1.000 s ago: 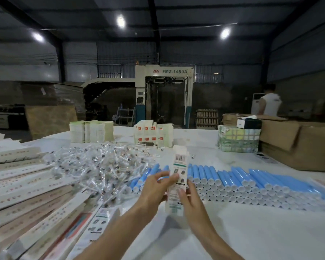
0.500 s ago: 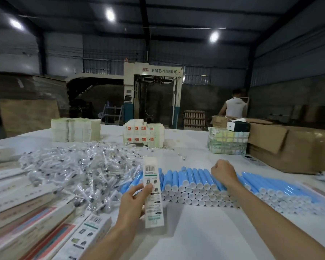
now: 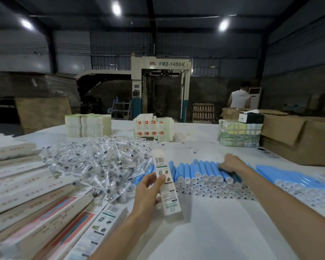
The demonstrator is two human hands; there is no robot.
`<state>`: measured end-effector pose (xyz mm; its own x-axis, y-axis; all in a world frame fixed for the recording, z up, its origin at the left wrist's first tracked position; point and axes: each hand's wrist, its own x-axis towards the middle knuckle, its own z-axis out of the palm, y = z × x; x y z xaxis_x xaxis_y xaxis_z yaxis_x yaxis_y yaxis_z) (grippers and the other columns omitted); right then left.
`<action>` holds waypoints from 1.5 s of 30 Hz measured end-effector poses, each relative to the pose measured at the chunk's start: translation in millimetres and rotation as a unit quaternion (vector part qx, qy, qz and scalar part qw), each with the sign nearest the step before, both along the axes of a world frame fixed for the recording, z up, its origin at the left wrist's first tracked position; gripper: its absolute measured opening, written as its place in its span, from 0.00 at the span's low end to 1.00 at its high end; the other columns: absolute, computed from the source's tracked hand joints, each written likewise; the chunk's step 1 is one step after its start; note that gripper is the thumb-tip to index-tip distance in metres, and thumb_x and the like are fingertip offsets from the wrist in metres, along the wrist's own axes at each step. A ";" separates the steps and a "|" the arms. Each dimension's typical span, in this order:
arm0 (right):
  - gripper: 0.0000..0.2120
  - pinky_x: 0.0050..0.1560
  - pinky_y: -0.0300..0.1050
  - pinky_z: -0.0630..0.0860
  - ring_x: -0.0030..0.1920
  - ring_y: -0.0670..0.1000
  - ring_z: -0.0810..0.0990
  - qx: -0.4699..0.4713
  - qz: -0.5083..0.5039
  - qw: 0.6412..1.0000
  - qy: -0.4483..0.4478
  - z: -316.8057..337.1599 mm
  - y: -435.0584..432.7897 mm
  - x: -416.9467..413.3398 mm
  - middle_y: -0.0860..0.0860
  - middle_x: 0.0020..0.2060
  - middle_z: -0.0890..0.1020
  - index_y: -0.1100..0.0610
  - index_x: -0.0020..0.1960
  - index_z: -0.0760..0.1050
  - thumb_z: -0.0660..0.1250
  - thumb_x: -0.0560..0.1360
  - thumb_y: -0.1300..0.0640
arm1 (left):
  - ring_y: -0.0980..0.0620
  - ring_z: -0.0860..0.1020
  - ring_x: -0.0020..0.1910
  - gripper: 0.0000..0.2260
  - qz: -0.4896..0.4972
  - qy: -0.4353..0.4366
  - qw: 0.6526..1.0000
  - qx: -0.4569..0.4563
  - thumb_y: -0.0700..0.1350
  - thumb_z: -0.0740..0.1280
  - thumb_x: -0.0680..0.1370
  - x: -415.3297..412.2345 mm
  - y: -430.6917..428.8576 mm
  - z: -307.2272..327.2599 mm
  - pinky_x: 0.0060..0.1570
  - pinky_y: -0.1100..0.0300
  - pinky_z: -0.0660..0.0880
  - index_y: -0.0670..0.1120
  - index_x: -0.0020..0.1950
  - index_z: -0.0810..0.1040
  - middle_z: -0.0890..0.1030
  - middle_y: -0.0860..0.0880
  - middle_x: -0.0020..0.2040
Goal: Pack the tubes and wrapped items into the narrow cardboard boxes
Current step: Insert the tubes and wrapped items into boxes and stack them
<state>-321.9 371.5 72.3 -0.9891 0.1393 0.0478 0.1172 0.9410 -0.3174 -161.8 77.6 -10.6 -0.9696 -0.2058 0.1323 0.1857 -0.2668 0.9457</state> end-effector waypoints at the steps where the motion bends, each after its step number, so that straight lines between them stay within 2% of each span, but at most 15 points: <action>1: 0.14 0.44 0.45 0.71 0.47 0.56 0.77 0.007 0.002 1.000 0.003 1.9 -1.9 1.3 0.56 0.49 0.77 0.60 0.52 0.70 0.69 0.81 0.50 | 0.47 0.88 0.52 0.15 -0.001 -0.002 1.000 -0.003 0.46 0.72 0.83 0.4 0.3 0.6 0.47 0.53 0.84 0.45 0.69 0.79 0.89 0.47 0.55; 4: 0.16 0.44 0.45 0.71 0.49 0.58 0.78 0.007 -0.008 1.000 0.020 1.4 -3.8 5.2 0.56 0.48 0.77 0.61 0.53 0.71 0.71 0.79 0.48 | 0.48 0.89 0.51 0.15 -0.010 -0.008 1.000 -0.003 0.45 0.71 0.84 3.3 2.4 2.4 0.52 0.48 0.84 0.44 0.69 0.78 0.89 0.47 0.53; 7: 0.16 0.45 0.47 0.69 0.50 0.60 0.78 -0.043 -0.022 0.994 0.095 -2.6 3.0 11.9 0.57 0.45 0.76 0.62 0.51 0.74 0.71 0.79 0.49 | 0.47 0.88 0.53 0.16 -0.022 -0.006 1.000 0.010 0.44 0.72 0.83 4.4 3.4 4.4 0.56 0.44 0.83 0.42 0.69 0.77 0.89 0.45 0.54; 10: 0.20 0.37 0.47 0.64 0.32 0.54 0.70 -0.193 -0.009 0.963 0.190 -3.6 13.2 20.0 0.52 0.27 0.70 0.57 0.33 0.68 0.71 0.78 0.52 | 0.49 0.88 0.52 0.14 -0.043 0.001 0.999 0.026 0.41 0.73 0.82 3.4 3.0 9.9 0.53 0.50 0.83 0.41 0.68 0.78 0.89 0.43 0.57; 12: 0.21 0.39 0.46 0.70 0.29 0.52 0.70 -0.332 0.039 0.916 0.221 -2.5 11.8 35.5 0.50 0.23 0.71 0.57 0.29 0.69 0.70 0.78 0.55 | 0.48 0.88 0.53 0.15 -0.059 0.012 0.998 0.027 0.40 0.72 0.82 2.1 5.1 17.9 0.53 0.51 0.83 0.44 0.68 0.77 0.88 0.43 0.58; 15: 0.14 0.49 0.48 0.82 0.39 0.51 0.83 -0.586 0.114 0.778 0.198 -10.5 -4.0 61.7 0.55 0.36 0.85 0.58 0.36 0.84 0.69 0.80 0.58 | 0.42 0.88 0.56 0.27 -0.114 0.050 0.992 0.005 0.37 0.72 0.82 -2.5 13.6 32.6 0.54 0.43 0.85 0.57 0.74 0.65 0.88 0.41 0.57; 18: 0.10 0.47 0.43 0.82 0.45 0.54 0.84 -0.705 0.157 0.664 0.194 -20.3 -22.1 81.4 0.60 0.43 0.85 0.62 0.45 0.84 0.69 0.80 0.58 | 0.39 0.86 0.60 0.41 -0.164 0.091 0.980 -0.064 0.36 0.74 0.81 -4.1 23.2 36.6 0.57 0.36 0.84 0.70 0.77 0.56 0.86 0.39 0.61; 22: 0.13 0.51 0.44 0.83 0.52 0.57 0.87 -0.718 0.206 0.627 0.222 -11.4 -27.3 100.9 0.64 0.49 0.87 0.68 0.61 0.74 0.63 0.84 0.58 | 0.44 0.87 0.58 0.42 -0.184 0.104 0.962 -0.172 0.40 0.77 0.79 -2.6 26.3 25.3 0.52 0.44 0.86 0.75 0.78 0.59 0.84 0.39 0.63; 26: 0.12 0.51 0.46 0.82 0.54 0.58 0.86 -0.684 0.244 0.643 0.244 9.5 -39.4 120.6 0.64 0.52 0.86 0.63 0.63 0.71 0.63 0.85 0.57 | 0.42 0.89 0.52 0.39 -0.206 0.109 0.948 -0.217 0.41 0.79 0.77 -2.2 26.8 20.4 0.47 0.51 0.87 0.68 0.76 0.60 0.83 0.39 0.61; 30: 0.15 0.58 0.52 0.83 0.55 0.61 0.85 -0.653 0.232 0.672 0.260 22.0 -61.7 122.3 0.66 0.54 0.85 0.63 0.65 0.73 0.66 0.84 0.54 | 0.42 0.89 0.50 0.32 -0.191 0.123 0.948 -0.222 0.41 0.79 0.78 -1.5 24.2 21.6 0.46 0.53 0.86 0.65 0.67 0.63 0.87 0.44 0.55; 34: 0.14 0.49 0.45 0.84 0.42 0.48 0.87 -0.571 0.194 0.751 0.268 26.5 -79.0 115.9 0.50 0.42 0.88 0.57 0.64 0.71 0.67 0.83 0.52 | 0.41 0.89 0.52 0.31 -0.185 0.117 0.948 -0.230 0.42 0.79 0.78 0.0 23.6 23.2 0.50 0.47 0.87 0.61 0.67 0.62 0.86 0.42 0.58; 36: 0.12 0.47 0.46 0.83 0.41 0.47 0.87 -0.518 0.174 0.794 0.265 23.5 -80.6 112.8 0.51 0.42 0.88 0.53 0.63 0.70 0.67 0.84 0.50 | 0.41 0.88 0.53 0.31 -0.177 0.115 0.949 -0.236 0.41 0.79 0.78 0.6 22.8 24.0 0.53 0.44 0.86 0.58 0.69 0.61 0.85 0.40 0.60; 38: 0.11 0.43 0.45 0.79 0.38 0.44 0.85 -0.463 0.161 0.828 0.273 22.2 -77.2 112.4 0.51 0.42 0.87 0.51 0.61 0.69 0.67 0.83 0.50 | 0.42 0.88 0.53 0.32 -0.169 0.117 0.949 -0.240 0.41 0.79 0.78 0.8 21.3 24.5 0.53 0.48 0.86 0.57 0.70 0.60 0.84 0.39 0.61; 42: 0.11 0.47 0.57 0.81 0.44 0.55 0.85 -0.352 0.179 0.886 0.244 36.7 -69.7 110.7 0.57 0.44 0.85 0.52 0.60 0.69 0.68 0.82 0.51 | 0.48 0.88 0.52 0.32 -0.163 0.125 0.942 -0.264 0.45 0.79 0.79 2.5 22.3 22.9 0.50 0.57 0.84 0.61 0.72 0.61 0.85 0.44 0.58; 45: 0.08 0.48 0.54 0.81 0.45 0.54 0.83 -0.289 0.216 0.920 0.150 54.6 -75.4 109.2 0.55 0.46 0.84 0.52 0.57 0.72 0.67 0.81 0.52 | 0.52 0.87 0.51 0.33 -0.154 0.139 0.935 -0.287 0.49 0.79 0.79 3.6 25.9 21.5 0.50 0.60 0.83 0.66 0.73 0.61 0.87 0.50 0.54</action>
